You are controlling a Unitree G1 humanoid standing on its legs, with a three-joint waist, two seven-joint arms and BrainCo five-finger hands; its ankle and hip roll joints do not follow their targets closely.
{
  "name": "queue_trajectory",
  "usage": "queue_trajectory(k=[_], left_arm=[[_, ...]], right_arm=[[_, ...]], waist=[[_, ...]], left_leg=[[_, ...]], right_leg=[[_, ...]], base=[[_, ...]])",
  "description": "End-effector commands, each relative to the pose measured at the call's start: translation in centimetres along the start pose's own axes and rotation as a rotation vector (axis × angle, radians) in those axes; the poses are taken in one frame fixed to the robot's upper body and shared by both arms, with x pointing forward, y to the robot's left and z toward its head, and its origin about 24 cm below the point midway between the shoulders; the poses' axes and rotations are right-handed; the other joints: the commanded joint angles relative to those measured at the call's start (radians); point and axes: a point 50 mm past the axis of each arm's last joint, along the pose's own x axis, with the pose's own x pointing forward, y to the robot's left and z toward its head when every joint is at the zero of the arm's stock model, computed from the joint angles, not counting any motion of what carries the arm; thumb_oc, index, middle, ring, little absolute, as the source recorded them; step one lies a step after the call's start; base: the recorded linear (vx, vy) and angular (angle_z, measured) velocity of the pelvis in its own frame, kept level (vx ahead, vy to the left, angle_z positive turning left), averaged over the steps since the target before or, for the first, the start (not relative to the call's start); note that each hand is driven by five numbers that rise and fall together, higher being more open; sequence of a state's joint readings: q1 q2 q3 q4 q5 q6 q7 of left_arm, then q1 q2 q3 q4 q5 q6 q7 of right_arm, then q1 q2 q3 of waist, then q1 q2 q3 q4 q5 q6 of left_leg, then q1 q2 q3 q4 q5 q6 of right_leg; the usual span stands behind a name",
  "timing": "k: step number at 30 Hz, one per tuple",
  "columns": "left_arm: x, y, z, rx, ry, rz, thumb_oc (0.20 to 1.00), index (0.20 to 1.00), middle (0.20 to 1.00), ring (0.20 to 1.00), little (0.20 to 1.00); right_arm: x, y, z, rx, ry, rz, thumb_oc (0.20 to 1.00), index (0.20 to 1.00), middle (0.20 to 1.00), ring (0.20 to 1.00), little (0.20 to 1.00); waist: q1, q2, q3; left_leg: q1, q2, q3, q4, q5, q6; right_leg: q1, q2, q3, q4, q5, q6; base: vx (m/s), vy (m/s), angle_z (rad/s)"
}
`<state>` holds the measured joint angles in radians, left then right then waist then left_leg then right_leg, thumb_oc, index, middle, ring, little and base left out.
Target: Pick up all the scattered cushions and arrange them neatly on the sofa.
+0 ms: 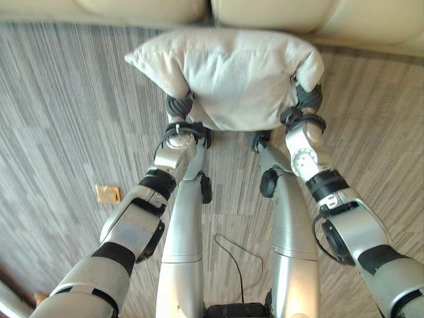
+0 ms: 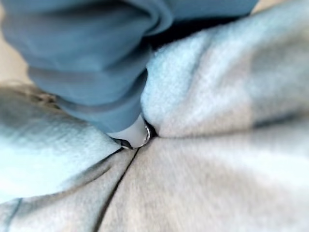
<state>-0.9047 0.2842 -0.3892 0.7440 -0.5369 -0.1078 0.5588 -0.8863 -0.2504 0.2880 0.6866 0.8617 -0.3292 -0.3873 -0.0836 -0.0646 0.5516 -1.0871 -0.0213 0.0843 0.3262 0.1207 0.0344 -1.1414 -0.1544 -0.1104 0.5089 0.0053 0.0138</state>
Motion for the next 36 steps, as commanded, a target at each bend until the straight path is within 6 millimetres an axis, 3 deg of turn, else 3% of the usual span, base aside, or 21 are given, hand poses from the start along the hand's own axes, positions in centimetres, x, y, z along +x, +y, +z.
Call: queue_trajectory(k=[1, 2, 4, 7, 8, 9, 10, 13, 21, 31, 33, 36], left_arm=[[-3.8, -5.6, 1.9, -0.141, -0.155, -0.236, 0.200, 0.200, 0.200, 0.200, 0.200], [-3.8, -5.6, 1.9, -0.141, -0.154, -0.236, 0.200, 0.200, 0.200, 0.200, 0.200], [-4.6, -4.2, 0.7, -0.167, -0.140, -0.227, 0.200, 0.200, 0.200, 0.200, 0.200], [-6.2, -2.9, -2.0, -0.183, -0.069, -0.233, 0.200, 0.200, 0.200, 0.200, 0.200], [-7.5, -1.9, -3.6, -0.178, -0.026, -0.242, 0.200, 0.200, 0.200, 0.200, 0.200], [-7.5, -1.9, -3.6, -0.178, -0.026, -0.242, 0.200, 0.200, 0.200, 0.200, 0.200], [-8.7, -0.8, -4.8, -0.179, 0.005, -0.246, 0.200, 0.200, 0.200, 0.200, 0.200], [-10.3, 0.8, -6.8, -0.158, 0.068, -0.236, 0.200, 0.200, 0.200, 0.200, 0.200], [-12.5, 3.9, -8.5, -0.134, 0.124, -0.183, 0.200, 0.200, 0.200, 0.200, 0.200], [-14.3, 6.1, -9.7, -0.187, 0.203, -0.102, 0.200, 0.200, 0.200, 0.200, 0.200], [-14.6, 6.4, -9.9, -0.200, 0.217, -0.077, 0.200, 0.200, 0.200, 0.200, 0.200], [-14.6, 6.2, -9.9, -0.223, 0.220, -0.070, 0.200, 0.200, 0.200, 0.200, 0.200]], right_arm=[[-2.8, 4.6, -1.1, 0.048, -0.030, 0.251, 0.200, 0.200, 0.200, 0.200, 0.200], [-2.8, 4.6, -1.1, 0.048, -0.029, 0.251, 0.200, 0.200, 0.200, 0.200, 0.200], [-4.1, 2.2, -2.8, 0.010, 0.024, 0.211, 0.200, 0.200, 0.200, 0.200, 0.200], [-6.3, -0.3, -5.5, -0.027, 0.126, 0.185, 0.200, 0.200, 0.200, 0.200, 0.200], [-8.2, -1.9, -7.1, -0.051, 0.199, 0.177, 0.200, 0.200, 0.200, 0.200, 0.200], [-8.2, -1.9, -7.1, -0.051, 0.199, 0.177, 0.200, 0.200, 0.200, 0.200, 0.200], [-9.7, -3.5, -8.1, -0.071, 0.255, 0.162, 0.200, 0.200, 0.200, 0.200, 0.200], [-11.5, -4.9, -9.1, -0.077, 0.312, 0.147, 0.200, 0.200, 0.200, 0.200, 0.200], [-13.4, -6.4, -8.5, -0.130, 0.308, 0.141, 0.200, 0.200, 0.200, 0.200, 0.200], [-14.5, -8.4, -7.6, -0.320, 0.307, 0.136, 0.200, 0.200, 0.200, 0.200, 0.200], [-14.4, -8.1, -7.6, -0.318, 0.300, 0.135, 0.200, 0.200, 0.200, 0.200, 0.200], [-14.2, -7.7, -7.5, -0.314, 0.287, 0.142, 0.200, 0.200, 0.200, 0.200, 0.200]], waist=[[0.047, 0.013, -0.059], [0.048, 0.012, -0.056], [0.050, 0.007, -0.087], [0.051, 0.003, -0.131], [0.053, 0.001, -0.157], [0.053, 0.001, -0.156], [0.053, 0.002, -0.192], [0.057, 0.004, -0.234], [0.061, 0.020, -0.328], [0.060, 0.041, -0.396], [0.069, 0.039, -0.394], [0.083, 0.027, -0.360]], left_leg=[[0.126, -0.019, -0.014, -0.037, -0.117, -0.047], [0.131, -0.018, -0.014, -0.040, -0.116, -0.047], [0.230, -0.019, -0.008, -0.105, -0.103, -0.052], [0.358, -0.017, 0.002, -0.176, -0.092, -0.053], [0.455, -0.015, 0.007, -0.222, -0.088, -0.049], [0.458, -0.015, 0.007, -0.224, -0.088, -0.049], [0.537, -0.013, 0.015, -0.258, -0.090, -0.049], [0.665, -0.008, 0.027, -0.304, -0.094, -0.043], [0.924, 0.013, 0.045, -0.403, -0.090, -0.050], [1.059, 0.036, 0.039, -0.413, -0.105, -0.070], [1.073, 0.043, 0.032, -0.370, -0.123, -0.072], [1.022, 0.047, 0.013, -0.179, -0.132, -0.081]], right_leg=[[0.159, 0.063, -0.020, -0.146, -0.065, 0.045], [0.164, 0.064, -0.020, -0.149, -0.064, 0.045], [0.258, 0.073, -0.023, -0.215, -0.046, 0.051], [0.390, 0.075, -0.029, -0.294, -0.024, 0.061], [0.487, 0.075, -0.028, -0.346, -0.012, 0.064], [0.489, 0.076, -0.028, -0.347, -0.011, 0.064], [0.572, 0.076, -0.025, -0.385, -0.006, 0.068], [0.697, 0.080, -0.014, -0.437, 0.005, 0.073], [0.938, 0.101, 0.002, -0.518, -0.012, 0.077], [1.080, 0.125, -0.006, -0.535, -0.074, 0.056], [1.103, 0.132, 0.002, -0.514, -0.104, 0.041], [1.135, 0.135, -0.005, -0.496, -0.129, 0.019]], base=[[-0.05, -0.028, -0.20], [-0.04, -0.023, -0.25], [0.00, -0.018, -0.23], [0.04, -0.040, -0.12], [0.06, -0.030, -0.16], [0.11, -0.049, -0.18], [0.11, -0.031, -0.16], [0.12, -0.025, -0.09], [0.11, -0.070, -0.10], [0.07, -0.130, -0.02], [0.09, -0.219, -0.02], [0.02, -0.158, 0.03]])
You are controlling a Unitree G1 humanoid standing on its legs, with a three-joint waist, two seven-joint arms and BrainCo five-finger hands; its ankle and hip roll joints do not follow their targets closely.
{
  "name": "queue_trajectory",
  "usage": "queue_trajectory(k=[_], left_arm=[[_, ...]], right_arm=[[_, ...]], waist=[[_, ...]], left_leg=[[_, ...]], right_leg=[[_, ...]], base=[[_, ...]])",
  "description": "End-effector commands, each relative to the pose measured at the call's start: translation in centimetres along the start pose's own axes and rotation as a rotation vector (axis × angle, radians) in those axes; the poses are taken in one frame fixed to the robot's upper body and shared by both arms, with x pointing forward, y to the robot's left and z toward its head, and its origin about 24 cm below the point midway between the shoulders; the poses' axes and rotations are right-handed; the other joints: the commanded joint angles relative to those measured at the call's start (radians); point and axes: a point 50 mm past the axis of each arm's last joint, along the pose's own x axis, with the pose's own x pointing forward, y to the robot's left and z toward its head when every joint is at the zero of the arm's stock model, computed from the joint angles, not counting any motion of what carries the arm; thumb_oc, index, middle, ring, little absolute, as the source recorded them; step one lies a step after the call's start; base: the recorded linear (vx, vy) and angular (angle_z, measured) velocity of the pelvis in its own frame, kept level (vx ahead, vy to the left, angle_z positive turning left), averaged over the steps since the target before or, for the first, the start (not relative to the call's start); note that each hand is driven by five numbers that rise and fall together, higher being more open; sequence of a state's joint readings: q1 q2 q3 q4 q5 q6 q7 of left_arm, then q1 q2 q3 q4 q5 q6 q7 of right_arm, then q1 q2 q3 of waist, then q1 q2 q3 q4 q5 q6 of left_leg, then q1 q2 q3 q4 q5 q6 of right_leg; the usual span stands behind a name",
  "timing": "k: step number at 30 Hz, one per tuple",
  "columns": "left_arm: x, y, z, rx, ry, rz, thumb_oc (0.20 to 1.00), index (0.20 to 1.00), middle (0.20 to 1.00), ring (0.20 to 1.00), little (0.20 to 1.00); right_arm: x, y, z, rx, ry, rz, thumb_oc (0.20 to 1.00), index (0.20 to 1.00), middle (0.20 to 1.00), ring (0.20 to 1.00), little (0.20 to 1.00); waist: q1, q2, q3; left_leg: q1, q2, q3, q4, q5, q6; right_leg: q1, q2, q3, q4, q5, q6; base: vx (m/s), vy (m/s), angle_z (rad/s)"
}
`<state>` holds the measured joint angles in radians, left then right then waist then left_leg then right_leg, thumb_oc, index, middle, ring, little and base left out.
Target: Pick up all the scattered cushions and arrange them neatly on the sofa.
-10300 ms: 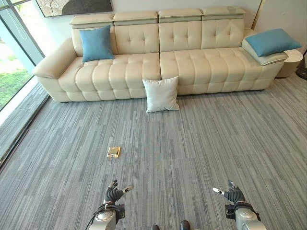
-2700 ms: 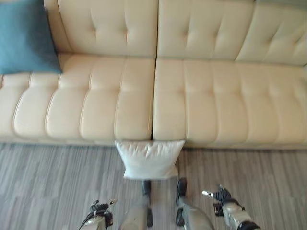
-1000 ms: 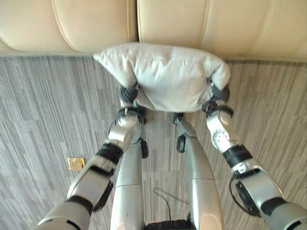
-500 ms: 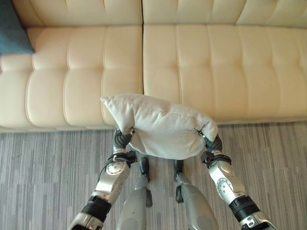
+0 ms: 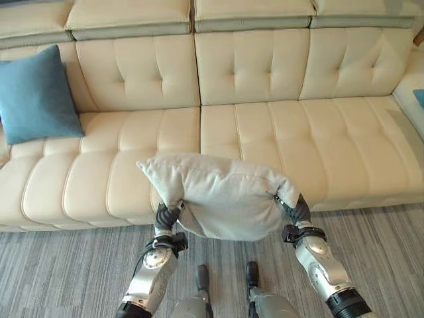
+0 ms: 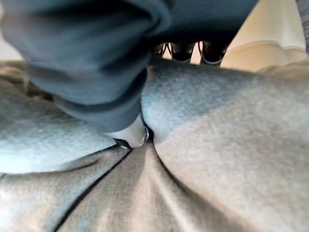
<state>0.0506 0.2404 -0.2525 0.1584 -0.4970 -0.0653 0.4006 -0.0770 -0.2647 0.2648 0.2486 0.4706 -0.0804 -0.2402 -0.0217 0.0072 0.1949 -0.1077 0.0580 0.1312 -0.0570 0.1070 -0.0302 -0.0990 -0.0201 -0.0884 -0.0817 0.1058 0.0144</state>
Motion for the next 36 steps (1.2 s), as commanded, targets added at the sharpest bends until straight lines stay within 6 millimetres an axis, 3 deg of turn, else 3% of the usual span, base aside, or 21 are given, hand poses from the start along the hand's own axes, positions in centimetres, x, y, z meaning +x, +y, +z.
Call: queue_trajectory(k=[1, 2, 4, 5, 7, 8, 9, 10, 12, 16, 17, 19, 21, 23, 25, 27, 29, 30, 31, 32, 36], left_arm=[[0.7, -2.5, 4.4, -0.083, -0.202, -0.113, 0.200, 0.200, 0.200, 0.200, 0.200], [0.8, -2.8, 4.6, -0.106, -0.208, -0.112, 0.200, 0.200, 0.200, 0.200, 0.200], [0.9, -3.1, 4.7, -0.106, -0.213, -0.101, 0.200, 0.200, 0.200, 0.200, 0.200], [1.1, -3.3, 4.7, -0.106, -0.203, -0.096, 0.200, 0.200, 0.200, 0.200, 0.200], [1.1, -3.3, 4.6, -0.105, -0.202, -0.097, 0.200, 0.200, 0.200, 0.200, 0.200], [1.1, -3.5, 4.3, -0.081, -0.186, -0.100, 0.200, 0.200, 0.200, 0.200, 0.200], [1.1, -3.5, 4.3, -0.081, -0.186, -0.100, 0.200, 0.200, 0.200, 0.200, 0.200], [1.3, -3.8, 4.1, -0.053, -0.173, -0.099, 0.200, 0.200, 0.200, 0.200, 0.200], [1.3, -3.9, 4.1, -0.045, -0.170, -0.096, 0.200, 0.200, 0.200, 0.200, 0.200], [1.2, -3.8, 4.0, -0.041, -0.175, -0.095, 0.200, 0.200, 0.200, 0.200, 0.200], [1.3, -3.7, 4.1, -0.008, -0.181, -0.100, 0.200, 0.200, 0.200, 0.200, 0.200], [1.4, -3.8, 4.3, 0.006, -0.187, -0.106, 0.200, 0.200, 0.200, 0.200, 0.200], [1.6, -3.9, 4.7, 0.023, -0.204, -0.104, 0.200, 0.200, 0.200, 0.200, 0.200], [1.6, -3.9, 4.9, 0.026, -0.208, -0.101, 0.200, 0.200, 0.200, 0.200, 0.200], [1.6, -3.9, 5.0, 0.031, -0.213, -0.104, 0.200, 0.200, 0.200, 0.200, 0.200], [1.7, -4.0, 5.1, 0.021, -0.216, -0.103, 0.200, 0.200, 0.200, 0.200, 0.200], [1.7, -3.8, 5.1, 0.016, -0.215, -0.098, 0.200, 0.200, 0.200, 0.200, 0.200], [1.7, -3.8, 5.1, 0.016, -0.215, -0.099, 0.200, 0.200, 0.200, 0.200, 0.200], [1.7, -3.3, 5.0, 0.021, -0.209, -0.083, 0.200, 0.200, 0.200, 0.200, 0.200], [1.7, -3.1, 4.9, 0.022, -0.206, -0.071, 0.200, 0.200, 0.200, 0.200, 0.200], [1.6, -2.7, 4.7, 0.025, -0.206, -0.050, 0.200, 0.200, 0.200, 0.200, 0.200]], right_arm=[[0.5, 2.8, 3.8, 0.038, -0.194, 0.103, 0.200, 0.200, 0.200, 0.200, 0.200], [0.7, 2.7, 4.2, 0.023, -0.207, 0.099, 0.200, 0.200, 0.200, 0.200, 0.200], [0.8, 2.7, 4.2, 0.020, -0.206, 0.090, 0.200, 0.200, 0.200, 0.200, 0.200], [1.0, 2.7, 4.1, 0.024, -0.198, 0.072, 0.200, 0.200, 0.200, 0.200, 0.200], [1.0, 2.6, 4.1, 0.024, -0.193, 0.069, 0.200, 0.200, 0.200, 0.200, 0.200], [0.8, 2.3, 3.7, 0.018, -0.178, 0.052, 0.200, 0.200, 0.200, 0.200, 0.200], [0.8, 2.3, 3.7, 0.018, -0.177, 0.052, 0.200, 0.200, 0.200, 0.200, 0.200], [0.7, 2.1, 3.1, 0.010, -0.151, 0.016, 0.200, 0.200, 0.200, 0.200, 0.200], [0.6, 1.9, 2.8, -0.001, -0.138, -0.002, 0.200, 0.200, 0.200, 0.200, 0.200], [0.0, 2.2, 1.8, 0.018, -0.098, -0.003, 0.200, 0.200, 0.200, 0.200, 0.200], [0.0, 2.6, 1.7, 0.034, -0.098, 0.002, 0.200, 0.200, 0.200, 0.200, 0.200], [0.1, 2.8, 1.8, 0.035, -0.099, 0.003, 0.200, 0.200, 0.200, 0.200, 0.200], [0.4, 3.6, 2.1, 0.047, -0.110, 0.017, 0.200, 0.200, 0.200, 0.200, 0.200], [0.5, 3.9, 1.9, 0.043, -0.104, 0.018, 0.200, 0.200, 0.200, 0.200, 0.200], [0.5, 4.0, 2.0, 0.037, -0.104, 0.016, 0.200, 0.200, 0.200, 0.200, 0.200], [0.8, 4.0, 2.2, 0.061, -0.102, 0.007, 0.200, 0.200, 0.200, 0.200, 0.200], [0.9, 4.2, 2.3, 0.076, -0.104, 0.011, 0.200, 0.200, 0.200, 0.200, 0.200], [1.0, 4.2, 2.3, 0.077, -0.104, 0.011, 0.200, 0.200, 0.200, 0.200, 0.200], [0.9, 4.2, 2.2, 0.083, -0.097, 0.013, 0.200, 0.200, 0.200, 0.200, 0.200], [0.9, 4.2, 2.0, 0.081, -0.090, 0.013, 0.200, 0.200, 0.200, 0.200, 0.200], [0.6, 4.0, 1.3, 0.070, -0.068, 0.005, 0.200, 0.200, 0.200, 0.200, 0.200]], waist=[[0.019, -0.044, -0.003], [0.033, -0.048, 0.025], [0.044, -0.050, 0.038], [0.043, -0.049, 0.031], [0.043, -0.053, 0.028], [0.037, -0.048, 0.010], [0.037, -0.049, 0.009], [0.035, -0.038, 0.001], [0.034, -0.037, -0.002], [0.031, -0.057, -0.042], [0.037, -0.073, -0.046], [0.042, -0.078, -0.043], [0.041, -0.087, -0.023], [0.039, -0.077, -0.007], [0.037, -0.072, 0.004], [0.034, -0.058, 0.027], [0.036, -0.057, 0.038], [0.037, -0.056, 0.037], [0.041, -0.069, 0.035], [0.044, -0.074, 0.032], [0.046, -0.084, 0.018]], left_leg=[[0.039, -0.032, -0.035, 0.212, -0.122, -0.017], [-0.038, -0.045, -0.069, 0.367, -0.102, -0.024], [-0.097, -0.069, -0.114, 0.420, -0.082, -0.027], [-0.115, -0.081, -0.121, 0.331, -0.095, -0.021], [-0.127, -0.081, -0.123, 0.321, -0.101, -0.017], [-0.145, -0.067, -0.110, 0.159, -0.061, -0.017], [-0.140, -0.068, -0.110, 0.149, -0.056, -0.017], [-0.159, -0.060, -0.108, 0.007, 0.018, -0.044], [-0.160, -0.058, -0.110, -0.030, 0.039, -0.051], [-0.117, -0.071, -0.098, -0.030, 0.014, -0.022], [-0.089, -0.080, -0.086, -0.030, -0.010, 0.006], [-0.074, -0.084, -0.083, -0.030, -0.022, 0.019], [-0.014, -0.102, -0.056, -0.030, -0.072, 0.064], [0.024, -0.112, -0.035, -0.030, -0.098, 0.084], [0.041, -0.109, -0.025, -0.030, -0.110, 0.085], [0.080, -0.096, -0.009, -0.030, -0.127, 0.072], [0.090, -0.087, 0.006, -0.030, -0.127, 0.065], [0.088, -0.086, 0.007, -0.030, -0.127, 0.064], [0.119, -0.091, 0.015, -0.030, -0.149, 0.051], [0.130, -0.088, 0.022, -0.030, -0.156, 0.045], [0.164, -0.087, 0.022, -0.030, -0.178, 0.034]], right_leg=[[0.093, 0.001, -0.029, 0.095, -0.230, 0.018], [0.102, -0.003, -0.043, 0.117, -0.245, 0.005], [0.111, -0.010, -0.054, 0.118, -0.256, 0.005], [0.112, -0.015, -0.065, 0.113, -0.261, 0.011], [0.113, -0.017, -0.067, 0.110, -0.260, 0.012], [0.114, -0.014, -0.083, 0.089, -0.260, 0.017], [0.114, -0.015, -0.083, 0.088, -0.260, 0.018], [0.118, -0.003, -0.095, 0.072, -0.261, 0.022], [0.125, -0.002, -0.098, 0.066, -0.262, 0.026], [0.173, -0.026, -0.087, 0.057, -0.283, 0.052], [0.155, -0.048, -0.076, 0.144, -0.292, 0.069], [0.132, -0.056, -0.070, 0.207, -0.295, 0.076], [0.020, -0.101, -0.074, 0.457, -0.201, 0.110], [-0.031, -0.143, -0.097, 0.595, -0.154, 0.110], [-0.069, -0.140, -0.093, 0.618, -0.165, 0.102], [-0.133, -0.107, -0.112, 0.516, -0.216, 0.092], [-0.148, -0.064, -0.125, 0.355, -0.172, 0.090], [-0.148, -0.062, -0.125, 0.349, -0.169, 0.090], [-0.131, -0.040, -0.145, 0.175, -0.123, 0.118], [-0.120, -0.028, -0.165, 0.103, -0.094, 0.125], [-0.088, -0.022, -0.186, 0.048, -0.076, 0.126]], base=[[-0.02, -0.159, 0.19], [-0.02, -0.091, 0.23], [0.03, -0.082, 0.25], [0.07, -0.039, 0.22], [0.09, 0.016, 0.32], [0.11, 0.035, 0.33], [0.21, 0.108, 0.33], [0.11, 0.073, 0.26], [0.25, 0.146, 0.22], [0.35, 0.206, -0.02], [0.36, 0.238, -0.11], [0.25, 0.214, -0.13], [0.24, 0.301, -0.15], [0.15, 0.204, -0.41], [0.12, 0.112, -0.25], [0.19, 0.086, -0.26], [0.10, -0.028, -0.27], [0.23, -0.090, -0.24], [0.25, -0.107, -0.27], [0.32, -0.150, -0.26], [0.24, -0.122, 0.03]])
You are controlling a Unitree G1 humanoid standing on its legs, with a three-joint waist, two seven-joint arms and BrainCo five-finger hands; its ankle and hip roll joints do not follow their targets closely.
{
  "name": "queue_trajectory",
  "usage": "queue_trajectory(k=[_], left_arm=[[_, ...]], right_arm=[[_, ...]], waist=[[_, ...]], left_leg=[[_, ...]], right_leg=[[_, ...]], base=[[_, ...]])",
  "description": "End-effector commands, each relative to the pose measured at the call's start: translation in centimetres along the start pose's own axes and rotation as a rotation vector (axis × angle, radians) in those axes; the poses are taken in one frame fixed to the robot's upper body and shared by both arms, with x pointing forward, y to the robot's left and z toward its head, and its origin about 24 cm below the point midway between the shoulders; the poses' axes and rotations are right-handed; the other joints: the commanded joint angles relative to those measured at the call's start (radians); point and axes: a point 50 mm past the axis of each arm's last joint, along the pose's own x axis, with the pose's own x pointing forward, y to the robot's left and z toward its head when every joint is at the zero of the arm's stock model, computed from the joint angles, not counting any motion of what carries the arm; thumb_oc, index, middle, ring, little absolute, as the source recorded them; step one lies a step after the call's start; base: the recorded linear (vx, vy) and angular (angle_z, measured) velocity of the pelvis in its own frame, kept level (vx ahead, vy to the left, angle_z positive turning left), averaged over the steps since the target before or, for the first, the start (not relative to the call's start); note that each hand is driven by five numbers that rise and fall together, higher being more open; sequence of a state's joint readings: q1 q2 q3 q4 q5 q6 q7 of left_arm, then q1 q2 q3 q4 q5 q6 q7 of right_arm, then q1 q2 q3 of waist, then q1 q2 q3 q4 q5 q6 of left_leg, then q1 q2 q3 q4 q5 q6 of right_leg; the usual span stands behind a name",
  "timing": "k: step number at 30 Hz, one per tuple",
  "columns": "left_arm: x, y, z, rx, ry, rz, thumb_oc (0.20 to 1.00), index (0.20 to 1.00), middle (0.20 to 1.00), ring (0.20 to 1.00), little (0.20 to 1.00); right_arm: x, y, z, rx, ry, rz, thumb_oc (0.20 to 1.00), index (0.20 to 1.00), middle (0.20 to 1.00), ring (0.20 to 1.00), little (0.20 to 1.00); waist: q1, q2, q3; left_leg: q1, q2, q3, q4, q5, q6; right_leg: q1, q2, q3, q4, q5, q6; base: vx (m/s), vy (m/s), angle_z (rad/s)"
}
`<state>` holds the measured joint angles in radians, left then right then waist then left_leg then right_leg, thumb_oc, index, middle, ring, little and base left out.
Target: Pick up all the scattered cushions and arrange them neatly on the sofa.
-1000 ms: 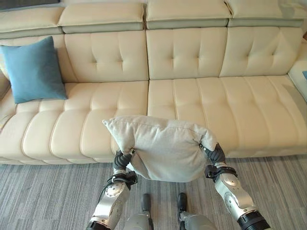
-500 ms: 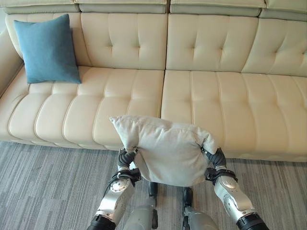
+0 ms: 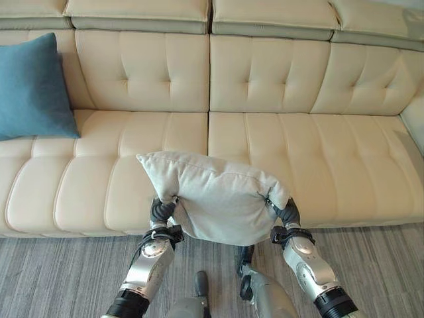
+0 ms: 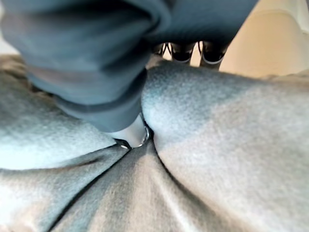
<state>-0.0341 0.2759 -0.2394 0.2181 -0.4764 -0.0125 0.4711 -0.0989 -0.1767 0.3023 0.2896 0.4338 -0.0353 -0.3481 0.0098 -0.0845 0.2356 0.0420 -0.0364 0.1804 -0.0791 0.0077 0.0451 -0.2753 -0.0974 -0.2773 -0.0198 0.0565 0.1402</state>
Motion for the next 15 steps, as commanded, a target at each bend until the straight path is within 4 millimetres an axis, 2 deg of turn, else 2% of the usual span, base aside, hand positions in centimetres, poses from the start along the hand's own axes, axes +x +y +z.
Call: queue_trajectory(k=[1, 2, 3, 4, 6, 7, 8, 9, 10, 12, 13, 14, 15], left_arm=[[-0.6, -3.0, 3.6, -0.075, -0.201, -0.118, 0.200, 0.200, 0.200, 0.200, 0.200], [-0.6, -3.0, 3.6, -0.075, -0.201, -0.118, 0.200, 0.200, 0.200, 0.200, 0.200], [-0.8, -3.0, 3.2, -0.099, -0.181, -0.112, 0.200, 0.200, 0.200, 0.200, 0.200], [-0.9, -2.9, 2.9, -0.107, -0.170, -0.109, 0.200, 0.200, 0.200, 0.200, 0.200], [-1.0, -2.9, 2.7, -0.121, -0.158, -0.110, 0.200, 0.200, 0.200, 0.200, 0.200], [-1.0, -2.9, 2.7, -0.121, -0.158, -0.110, 0.200, 0.200, 0.200, 0.200, 0.200], [-1.1, -2.9, 2.6, -0.127, -0.154, -0.105, 0.200, 0.200, 0.200, 0.200, 0.200], [-1.1, -2.8, 2.6, -0.129, -0.155, -0.098, 0.200, 0.200, 0.200, 0.200, 0.200], [-1.1, -2.8, 2.6, -0.129, -0.155, -0.098, 0.200, 0.200, 0.200, 0.200, 0.200], [-1.2, -2.6, 2.5, -0.134, -0.151, -0.090, 0.200, 0.200, 0.200, 0.200, 0.200], [-1.2, -2.5, 2.5, -0.134, -0.151, -0.090, 0.200, 0.200, 0.200, 0.200, 0.200], [-1.3, -2.4, 2.4, -0.124, -0.151, -0.087, 0.200, 0.200, 0.200, 0.200, 0.200], [-1.4, -2.4, 2.5, -0.122, -0.151, -0.087, 0.200, 0.200, 0.200, 0.200, 0.200]], right_arm=[[0.1, 1.3, 2.3, 0.060, -0.124, 0.058, 0.200, 0.200, 0.200, 0.200, 0.200], [0.1, 1.3, 2.3, 0.060, -0.124, 0.058, 0.200, 0.200, 0.200, 0.200, 0.200], [0.0, 0.7, 2.1, 0.061, -0.116, 0.041, 0.200, 0.200, 0.200, 0.200, 0.200], [0.0, 0.5, 2.0, 0.066, -0.115, 0.042, 0.200, 0.200, 0.200, 0.200, 0.200], [0.0, 0.2, 2.1, 0.063, -0.116, 0.041, 0.200, 0.200, 0.200, 0.200, 0.200], [0.0, 0.2, 2.1, 0.063, -0.116, 0.041, 0.200, 0.200, 0.200, 0.200, 0.200], [0.0, 0.2, 2.3, 0.063, -0.123, 0.053, 0.200, 0.200, 0.200, 0.200, 0.200], [0.0, 0.2, 2.3, 0.064, -0.121, 0.057, 0.200, 0.200, 0.200, 0.200, 0.200], [0.0, 0.2, 2.3, 0.064, -0.121, 0.057, 0.200, 0.200, 0.200, 0.200, 0.200], [0.0, 0.5, 2.2, 0.062, -0.114, 0.066, 0.200, 0.200, 0.200, 0.200, 0.200], [0.0, 0.5, 2.2, 0.062, -0.114, 0.066, 0.200, 0.200, 0.200, 0.200, 0.200], [0.1, 0.8, 2.4, 0.054, -0.117, 0.080, 0.200, 0.200, 0.200, 0.200, 0.200], [0.1, 1.0, 2.5, 0.047, -0.121, 0.088, 0.200, 0.200, 0.200, 0.200, 0.200]], waist=[[0.016, 0.000, -0.050], [0.016, 0.000, -0.050], [0.012, 0.003, -0.072], [0.011, 0.004, -0.077], [0.016, 0.009, -0.070], [0.015, 0.009, -0.070], [0.022, 0.010, -0.062], [0.026, 0.008, -0.061], [0.024, 0.008, -0.061], [0.029, 0.000, -0.069], [0.029, -0.001, -0.069], [0.037, -0.001, -0.074], [0.039, 0.003, -0.078]], left_leg=[[0.028, 0.003, -0.024, 0.013, -0.095, -0.041], [0.028, 0.003, -0.024, 0.013, -0.095, -0.041], [0.026, 0.016, -0.023, 0.115, -0.136, -0.055], [0.017, 0.027, -0.022, 0.177, -0.136, -0.066], [-0.022, 0.035, -0.028, 0.321, -0.118, -0.083], [-0.023, 0.036, -0.029, 0.322, -0.119, -0.083], [-0.066, 0.026, -0.059, 0.425, -0.083, -0.102], [-0.083, 0.025, -0.070, 0.435, -0.073, -0.105], [-0.085, 0.024, -0.072, 0.437, -0.073, -0.105], [-0.118, 0.028, -0.087, 0.345, -0.099, -0.090], [-0.115, 0.027, -0.087, 0.341, -0.097, -0.090], [-0.108, 0.029, -0.123, 0.212, -0.085, -0.087], [-0.116, 0.038, -0.147, 0.148, -0.043, -0.092]], right_leg=[[0.121, 0.058, 0.006, -0.035, -0.010, -0.019], [0.121, 0.058, 0.006, -0.035, -0.010, -0.019], [0.176, 0.064, -0.008, -0.058, -0.025, -0.034], [0.205, 0.072, -0.009, -0.067, -0.037, -0.045], [0.245, 0.077, -0.012, -0.064, -0.061, -0.067], [0.245, 0.077, -0.012, -0.064, -0.061, -0.068], [0.272, 0.079, -0.010, -0.067, -0.076, -0.085], [0.278, 0.077, -0.014, -0.067, -0.086, -0.088], [0.278, 0.077, -0.015, -0.067, -0.086, -0.088], [0.281, 0.061, -0.006, -0.067, -0.092, -0.082], [0.282, 0.061, -0.006, -0.067, -0.093, -0.081], [0.291, 0.061, 0.007, -0.067, -0.096, -0.078], [0.288, 0.064, 0.011, -0.067, -0.096, -0.079]], base=[[0.19, -0.101, 0.15], [0.43, -0.216, 0.13], [0.32, -0.188, 0.04], [0.41, -0.260, 0.11], [0.18, -0.136, 0.11], [0.12, -0.105, -0.01], [0.12, -0.118, -0.05], [0.12, -0.119, -0.04], [0.09, -0.081, -0.10], [0.09, -0.045, -0.08], [0.13, -0.009, -0.05], [0.12, 0.002, -0.05], [0.15, 0.010, -0.08]])
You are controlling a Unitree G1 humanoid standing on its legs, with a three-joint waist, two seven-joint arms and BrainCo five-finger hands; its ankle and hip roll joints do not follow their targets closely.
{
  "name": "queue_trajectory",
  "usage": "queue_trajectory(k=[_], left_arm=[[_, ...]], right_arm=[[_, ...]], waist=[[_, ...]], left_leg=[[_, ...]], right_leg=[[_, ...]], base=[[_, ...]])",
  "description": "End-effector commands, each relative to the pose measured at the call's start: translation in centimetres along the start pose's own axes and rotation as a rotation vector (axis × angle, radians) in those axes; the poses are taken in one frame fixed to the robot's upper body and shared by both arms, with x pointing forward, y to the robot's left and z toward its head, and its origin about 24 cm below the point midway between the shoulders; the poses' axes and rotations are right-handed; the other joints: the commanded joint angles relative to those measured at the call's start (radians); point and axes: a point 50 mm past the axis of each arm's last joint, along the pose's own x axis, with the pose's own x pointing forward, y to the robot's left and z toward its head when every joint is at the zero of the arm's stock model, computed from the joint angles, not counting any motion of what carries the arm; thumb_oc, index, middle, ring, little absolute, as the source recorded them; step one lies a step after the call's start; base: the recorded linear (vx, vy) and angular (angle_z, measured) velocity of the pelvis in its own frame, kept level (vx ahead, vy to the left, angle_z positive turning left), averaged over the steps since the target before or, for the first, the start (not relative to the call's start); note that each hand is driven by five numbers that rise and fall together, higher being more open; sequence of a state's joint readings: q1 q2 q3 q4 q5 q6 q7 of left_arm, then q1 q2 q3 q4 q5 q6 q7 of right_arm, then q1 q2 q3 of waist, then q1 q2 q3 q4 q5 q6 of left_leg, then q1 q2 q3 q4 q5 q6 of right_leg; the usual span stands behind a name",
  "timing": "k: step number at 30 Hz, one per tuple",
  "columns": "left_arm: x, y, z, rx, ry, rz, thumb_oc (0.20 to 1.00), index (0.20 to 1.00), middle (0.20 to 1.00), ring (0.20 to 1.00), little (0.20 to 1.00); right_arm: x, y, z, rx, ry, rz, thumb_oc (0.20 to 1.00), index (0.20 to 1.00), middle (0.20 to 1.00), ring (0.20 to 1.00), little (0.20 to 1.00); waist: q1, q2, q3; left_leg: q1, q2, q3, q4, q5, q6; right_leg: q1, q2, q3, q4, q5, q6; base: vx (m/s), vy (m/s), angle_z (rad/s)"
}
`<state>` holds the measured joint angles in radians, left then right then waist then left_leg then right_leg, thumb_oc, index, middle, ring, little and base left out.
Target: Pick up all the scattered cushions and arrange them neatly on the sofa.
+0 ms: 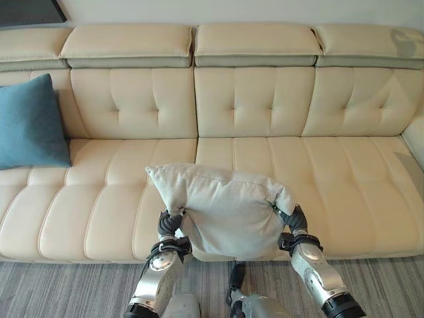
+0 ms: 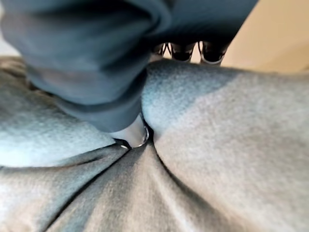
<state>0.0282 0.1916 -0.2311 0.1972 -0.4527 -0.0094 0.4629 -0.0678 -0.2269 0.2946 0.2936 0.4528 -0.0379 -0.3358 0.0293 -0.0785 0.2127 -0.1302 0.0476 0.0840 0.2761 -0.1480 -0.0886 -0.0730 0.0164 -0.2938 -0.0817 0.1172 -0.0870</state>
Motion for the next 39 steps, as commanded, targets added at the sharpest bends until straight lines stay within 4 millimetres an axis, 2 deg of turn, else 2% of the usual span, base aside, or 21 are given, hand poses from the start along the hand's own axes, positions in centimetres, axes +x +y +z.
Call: queue_trajectory(k=[1, 2, 5, 6, 8, 16, 19, 21, 22, 25, 26, 28, 29, 32, 34, 39], left_arm=[[-0.1, -1.5, 4.3, -0.060, -0.213, -0.084, 0.200, 0.200, 0.200, 0.200, 0.200], [-0.1, -1.6, 4.4, -0.057, -0.218, -0.086, 0.200, 0.200, 0.200, 0.200, 0.200], [0.0, -1.8, 4.7, -0.043, -0.234, -0.086, 0.200, 0.200, 0.200, 0.200, 0.200], [0.0, -1.7, 4.9, -0.040, -0.244, -0.078, 0.200, 0.200, 0.200, 0.200, 0.200], [0.0, -1.8, 5.3, -0.043, -0.262, -0.079, 0.200, 0.200, 0.200, 0.200, 0.200], [0.1, -1.5, 6.5, -0.041, -0.312, -0.053, 0.200, 0.200, 0.200, 0.200, 0.200], [0.7, -2.0, 8.3, -0.001, -0.380, -0.054, 0.200, 0.200, 0.200, 0.200, 0.200], [1.1, -2.2, 9.0, 0.006, -0.404, -0.054, 0.200, 0.200, 0.200, 0.200, 0.200], [2.0, -2.7, 11.1, 0.042, -0.471, -0.034, 0.200, 0.200, 0.200, 0.200, 0.200], [3.1, -3.4, 14.8, 0.070, -0.592, -0.002, 0.200, 0.200, 0.200, 0.200, 0.200], [3.1, -3.4, 14.8, 0.070, -0.594, -0.003, 0.200, 0.200, 0.200, 0.200, 0.200], [4.2, -4.8, 18.7, 0.098, -0.696, 0.028, 0.200, 0.200, 0.200, 0.200, 0.200], [4.2, -4.8, 18.8, 0.098, -0.697, 0.027, 0.200, 0.200, 0.200, 0.200, 0.200], [5.0, -5.5, 21.2, 0.143, -0.739, 0.054, 0.200, 0.200, 0.200, 0.200, 0.200], [5.5, -5.7, 22.2, 0.171, -0.752, 0.075, 0.200, 0.200, 0.200, 0.200, 0.200], [6.5, -6.0, 22.3, 0.186, -0.708, 0.100, 0.200, 0.200, 0.200, 0.200, 0.200]], right_arm=[[0.3, 3.2, 3.3, 0.068, -0.153, 0.121, 0.200, 0.200, 0.200, 0.200, 0.200], [0.4, 3.3, 3.6, 0.061, -0.160, 0.123, 0.200, 0.200, 0.200, 0.200, 0.200], [0.6, 3.5, 4.1, 0.051, -0.179, 0.129, 0.200, 0.200, 0.200, 0.200, 0.200], [0.6, 4.1, 4.4, 0.041, -0.190, 0.143, 0.200, 0.200, 0.200, 0.200, 0.200], [0.7, 4.4, 4.8, 0.034, -0.204, 0.152, 0.200, 0.200, 0.200, 0.200, 0.200], [1.0, 6.6, 6.5, 0.017, -0.253, 0.211, 0.200, 0.200, 0.200, 0.200, 0.200], [1.6, 8.2, 8.9, 0.035, -0.320, 0.229, 0.200, 0.200, 0.200, 0.200, 0.200], [1.7, 8.6, 9.5, 0.040, -0.337, 0.232, 0.200, 0.200, 0.200, 0.200, 0.200], [2.2, 9.9, 11.3, 0.035, -0.379, 0.248, 0.200, 0.200, 0.200, 0.200, 0.200], [2.8, 11.3, 14.2, -0.043, -0.467, 0.259, 0.200, 0.200, 0.200, 0.200, 0.200], [2.8, 11.3, 14.3, -0.042, -0.469, 0.259, 0.200, 0.200, 0.200, 0.200, 0.200], [3.3, 12.5, 18.0, -0.115, -0.575, 0.242, 0.200, 0.200, 0.200, 0.200, 0.200], [3.3, 12.5, 18.1, -0.115, -0.577, 0.241, 0.200, 0.200, 0.200, 0.200, 0.200], [3.6, 13.2, 20.1, -0.123, -0.616, 0.222, 0.200, 0.200, 0.200, 0.200, 0.200], [3.8, 13.4, 20.6, -0.137, -0.623, 0.207, 0.200, 0.200, 0.200, 0.200, 0.200], [4.3, 13.7, 21.3, -0.176, -0.623, 0.168, 0.200, 0.200, 0.200, 0.200, 0.200]], waist=[[0.023, 0.004, -0.055], [0.024, 0.008, -0.054], [0.022, 0.015, -0.050], [0.027, 0.025, -0.066], [0.027, 0.033, -0.081], [0.061, 0.019, -0.095], [0.077, 0.003, -0.099], [0.079, -0.001, -0.096], [0.087, -0.008, -0.088], [0.095, -0.020, -0.068], [0.095, -0.021, -0.068], [0.098, -0.039, -0.030], [0.098, -0.039, -0.029], [0.094, -0.047, -0.003], [0.091, -0.049, 0.013], [0.085, -0.051, 0.043]], left_leg=[[0.041, -0.034, -0.088, -0.283, 0.188, 0.029], [0.044, -0.028, -0.098, -0.328, 0.221, 0.021], [0.043, -0.019, -0.074, -0.363, 0.250, 0.008], [0.062, -0.017, -0.070, -0.363, 0.228, 0.007], [0.082, -0.021, -0.069, -0.363, 0.221, 0.007], [0.123, -0.034, -0.056, -0.363, 0.185, 0.031], [0.111, -0.042, -0.062, -0.363, 0.171, 0.041], [0.105, -0.044, -0.063, -0.363, 0.169, 0.042], [0.087, -0.047, -0.065, -0.363, 0.166, 0.048], [0.047, -0.050, -0.065, -0.363, 0.171, 0.051], [0.045, -0.050, -0.065, -0.363, 0.171, 0.051], [-0.009, -0.053, -0.072, -0.363, 0.187, 0.053], [-0.011, -0.053, -0.073, -0.363, 0.188, 0.053], [-0.052, -0.052, -0.078, -0.363, 0.201, 0.051], [-0.077, -0.052, -0.081, -0.363, 0.208, 0.052], [-0.123, -0.055, -0.080, -0.350, 0.212, 0.055]], right_leg=[[0.089, -0.045, 0.030, -0.006, -0.159, 0.143], [0.101, -0.043, 0.032, -0.006, -0.163, 0.139], [0.119, -0.044, 0.027, -0.006, -0.171, 0.136], [0.136, -0.036, 0.030, -0.006, -0.180, 0.136], [0.149, -0.039, 0.030, -0.006, -0.186, 0.135], [0.179, -0.062, 0.034, -0.006, -0.196, 0.147], [0.170, -0.072, 0.026, -0.006, -0.196, 0.157], [0.164, -0.074, 0.025, -0.006, -0.195, 0.159], [0.146, -0.078, 0.029, -0.006, -0.191, 0.165], [0.105, -0.079, 0.032, -0.006, -0.180, 0.169], [0.104, -0.079, 0.032, -0.006, -0.180, 0.169], [0.050, -0.079, 0.035, -0.006, -0.164, 0.171], [0.048, -0.079, 0.035, -0.006, -0.163, 0.171], [0.005, -0.081, 0.031, -0.006, -0.147, 0.173], [-0.020, -0.082, 0.034, -0.006, -0.139, 0.174], [-0.060, -0.089, 0.036, -0.005, -0.127, 0.177]], base=[[0.10, 0.026, -0.12], [0.07, 0.020, -0.14], [0.11, 0.056, -0.10], [0.16, 0.095, 0.03], [0.17, 0.119, -0.02], [0.15, 0.132, 0.02], [0.13, 0.149, 0.10], [0.05, 0.092, 0.17], [0.04, 0.120, 0.12], [0.00, 0.091, 0.01], [-0.02, 0.074, 0.01], [0.00, 0.083, -0.01], [0.01, 0.058, 0.01], [0.01, 0.051, 0.01], [0.03, 0.056, 0.00], [0.04, 0.049, 0.00]])
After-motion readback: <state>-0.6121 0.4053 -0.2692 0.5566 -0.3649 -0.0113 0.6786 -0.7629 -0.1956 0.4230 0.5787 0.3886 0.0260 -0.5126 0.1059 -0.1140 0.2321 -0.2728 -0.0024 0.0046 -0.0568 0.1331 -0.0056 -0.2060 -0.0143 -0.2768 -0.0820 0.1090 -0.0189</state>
